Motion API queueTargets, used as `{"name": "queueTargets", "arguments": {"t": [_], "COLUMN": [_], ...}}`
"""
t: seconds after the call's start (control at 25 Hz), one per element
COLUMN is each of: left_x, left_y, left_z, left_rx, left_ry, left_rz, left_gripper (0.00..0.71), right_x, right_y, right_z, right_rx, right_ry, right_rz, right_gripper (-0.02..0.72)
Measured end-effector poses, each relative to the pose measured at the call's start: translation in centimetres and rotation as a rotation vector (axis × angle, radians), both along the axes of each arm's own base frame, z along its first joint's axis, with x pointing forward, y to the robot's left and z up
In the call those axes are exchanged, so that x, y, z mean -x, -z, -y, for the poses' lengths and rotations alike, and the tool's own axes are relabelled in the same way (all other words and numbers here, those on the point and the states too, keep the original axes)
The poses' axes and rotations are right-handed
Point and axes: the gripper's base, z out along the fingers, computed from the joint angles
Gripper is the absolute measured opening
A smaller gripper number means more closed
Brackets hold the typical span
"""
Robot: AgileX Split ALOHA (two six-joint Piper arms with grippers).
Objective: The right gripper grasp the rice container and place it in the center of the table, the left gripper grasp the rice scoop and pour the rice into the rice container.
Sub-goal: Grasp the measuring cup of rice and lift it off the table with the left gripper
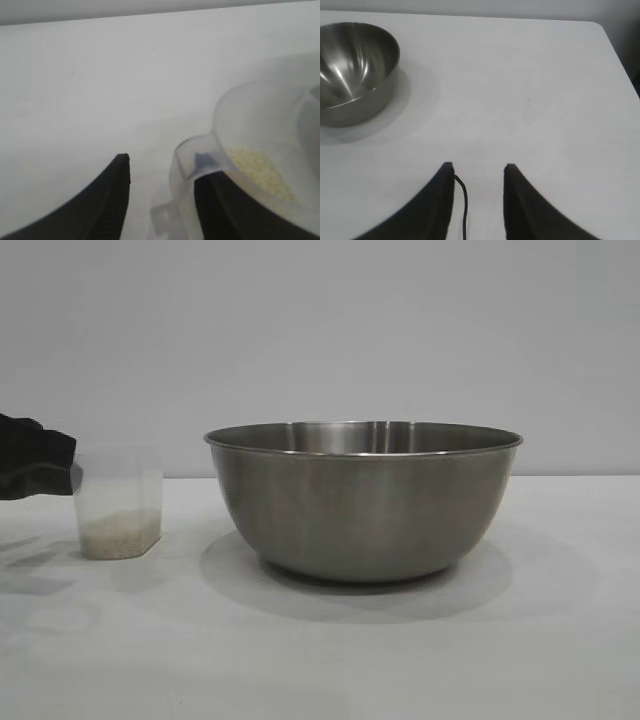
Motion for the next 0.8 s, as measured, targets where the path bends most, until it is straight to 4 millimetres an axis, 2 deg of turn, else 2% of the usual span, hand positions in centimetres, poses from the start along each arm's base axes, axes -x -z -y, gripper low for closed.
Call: {"name": "queueTargets", "arguments": {"t": [0.28,0.56,0.68,0.8], "left_x": [-1.4,-1.7,-1.9,-2.6], "left_y": [0.0,-0.4,-2.3,-5.0], "left_z": [0.5,0.7,0.8,1.0], "left_rx": [0.003,0.001,0.004,-0.016], "left_ry": [0.029,0.044,0.052,0.071], "left_rz": [0.032,0.048,0.108,0.220], "left_gripper": [0.000,0.000,0.000,0.000], "right_x": [0.0,0.0,0.0,0.0], "right_y": [0.0,0.0,0.0,0.0], "right_z": [0.0,0.0,0.0,0.0], "right_rx": [0.000,0.000,0.000,0.000], "right_ry": [0.000,0.000,0.000,0.000], "right_rz": [0.000,0.000,0.000,0.000], "right_gripper": [0.251,0.251,0.251,0.251]}}
